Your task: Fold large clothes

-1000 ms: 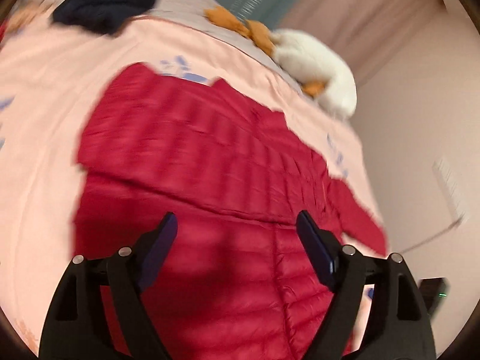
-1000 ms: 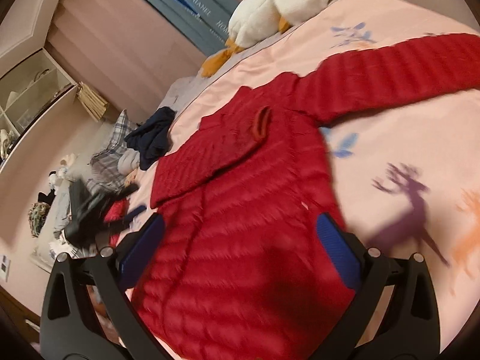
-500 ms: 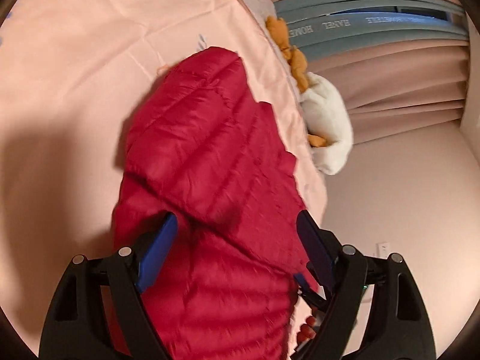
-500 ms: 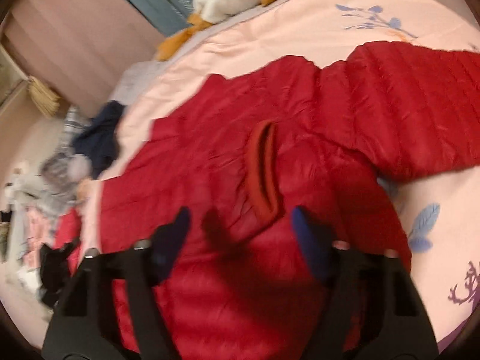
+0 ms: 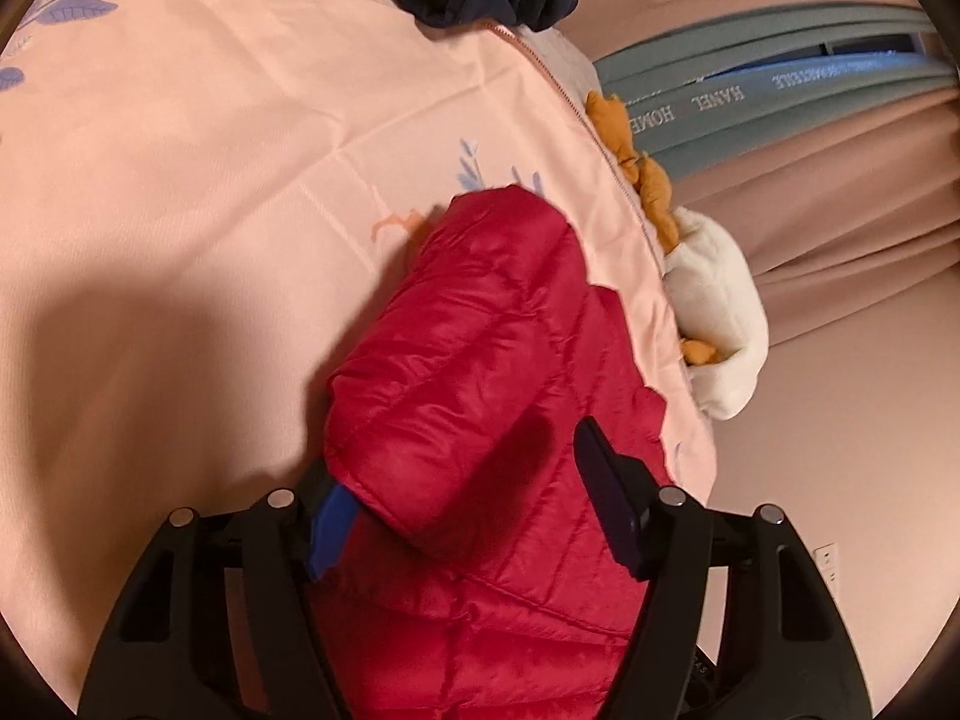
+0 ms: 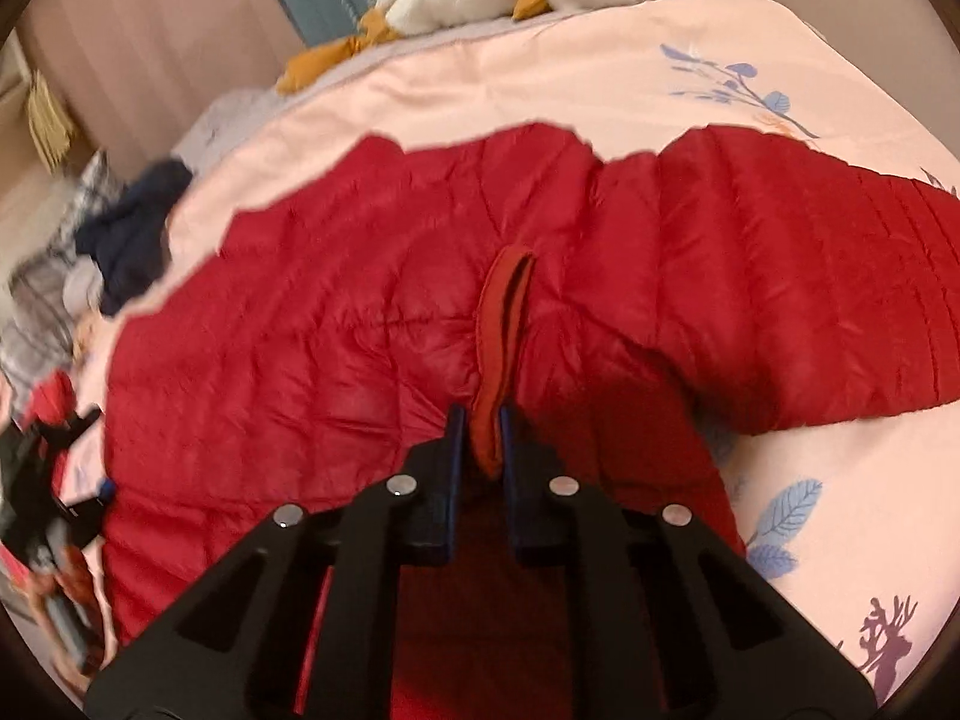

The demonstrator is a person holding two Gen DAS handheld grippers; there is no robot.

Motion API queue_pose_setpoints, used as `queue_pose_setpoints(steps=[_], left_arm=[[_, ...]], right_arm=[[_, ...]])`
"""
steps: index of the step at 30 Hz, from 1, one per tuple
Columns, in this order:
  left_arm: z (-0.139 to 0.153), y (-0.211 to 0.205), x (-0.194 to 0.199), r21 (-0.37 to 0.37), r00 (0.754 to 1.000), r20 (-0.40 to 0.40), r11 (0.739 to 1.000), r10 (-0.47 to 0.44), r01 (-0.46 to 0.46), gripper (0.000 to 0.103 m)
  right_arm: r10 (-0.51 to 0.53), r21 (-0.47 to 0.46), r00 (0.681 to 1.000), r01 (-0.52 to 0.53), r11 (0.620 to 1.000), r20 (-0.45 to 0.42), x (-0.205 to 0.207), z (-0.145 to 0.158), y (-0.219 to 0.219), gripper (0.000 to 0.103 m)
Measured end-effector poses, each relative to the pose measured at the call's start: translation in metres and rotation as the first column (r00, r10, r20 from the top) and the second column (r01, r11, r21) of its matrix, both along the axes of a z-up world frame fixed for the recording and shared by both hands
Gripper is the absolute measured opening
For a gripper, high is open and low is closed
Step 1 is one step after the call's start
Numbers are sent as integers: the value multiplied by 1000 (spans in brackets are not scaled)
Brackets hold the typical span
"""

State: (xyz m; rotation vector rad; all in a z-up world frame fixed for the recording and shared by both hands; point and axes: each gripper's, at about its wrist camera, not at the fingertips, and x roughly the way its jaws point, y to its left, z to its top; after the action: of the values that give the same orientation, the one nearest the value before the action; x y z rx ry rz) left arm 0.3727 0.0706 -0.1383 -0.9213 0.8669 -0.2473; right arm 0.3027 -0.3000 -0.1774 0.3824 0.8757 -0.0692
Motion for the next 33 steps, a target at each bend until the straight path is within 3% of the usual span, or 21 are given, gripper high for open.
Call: queue_pose_setpoints(steps=[3, 4, 5, 7, 10, 15, 17, 19, 20, 25, 27, 29, 33], left_arm=[[-2, 4, 3, 32, 999, -33, 999, -30, 31, 70], [-9, 14, -1, 40, 998, -46, 998, -44, 45, 70], [-5, 14, -5, 67, 997, -52, 996, -60, 64, 70], [1, 26, -26, 175, 996, -41, 981, -79, 85, 71], [7, 50, -64, 274, 997, 15, 959, -80, 73, 71], [31, 37, -67, 387, 987, 93, 918, -133, 87, 71], [38, 15, -59, 468, 978, 112, 878, -174, 103, 71], [39, -13, -51, 598, 972, 126, 797, -199, 86, 71], [33, -17, -48, 625, 972, 119, 776, -204, 87, 71], [-9, -29, -19, 635, 978, -29, 751, -209, 179, 71], [-18, -33, -18, 664, 974, -35, 723, -226, 191, 71], [-16, -33, -19, 675, 973, -37, 712, -227, 192, 71], [-1, -26, -27, 665, 977, -25, 726, -213, 176, 71]], right_arm=[[18, 40, 1000, -19, 999, 11, -1, 4, -5, 19], [19, 49, 1000, -20, 999, 17, -3, 7, -7, 28], [15, 45, 999, -16, 999, 32, -9, 13, -10, 38], [29, -6, 995, -28, 1000, 99, -23, 30, -8, 46], [70, -94, 987, -57, 994, 147, -33, 47, 4, 48], [157, -166, 976, -132, 977, 148, -19, 50, 35, 48], [174, -196, 973, -143, 970, 152, -12, 49, 46, 48], [186, -195, 971, -156, 968, 151, -3, 45, 53, 48], [186, -196, 972, -156, 968, 143, 2, 42, 55, 48], [182, -241, 983, -170, 956, 28, 22, 10, 59, 47], [189, -227, 982, -181, 957, 12, 24, 0, 56, 47], [188, -212, 982, -181, 960, 11, 26, -3, 54, 47], [171, -207, 985, -165, 964, 12, 23, 5, 53, 47]])
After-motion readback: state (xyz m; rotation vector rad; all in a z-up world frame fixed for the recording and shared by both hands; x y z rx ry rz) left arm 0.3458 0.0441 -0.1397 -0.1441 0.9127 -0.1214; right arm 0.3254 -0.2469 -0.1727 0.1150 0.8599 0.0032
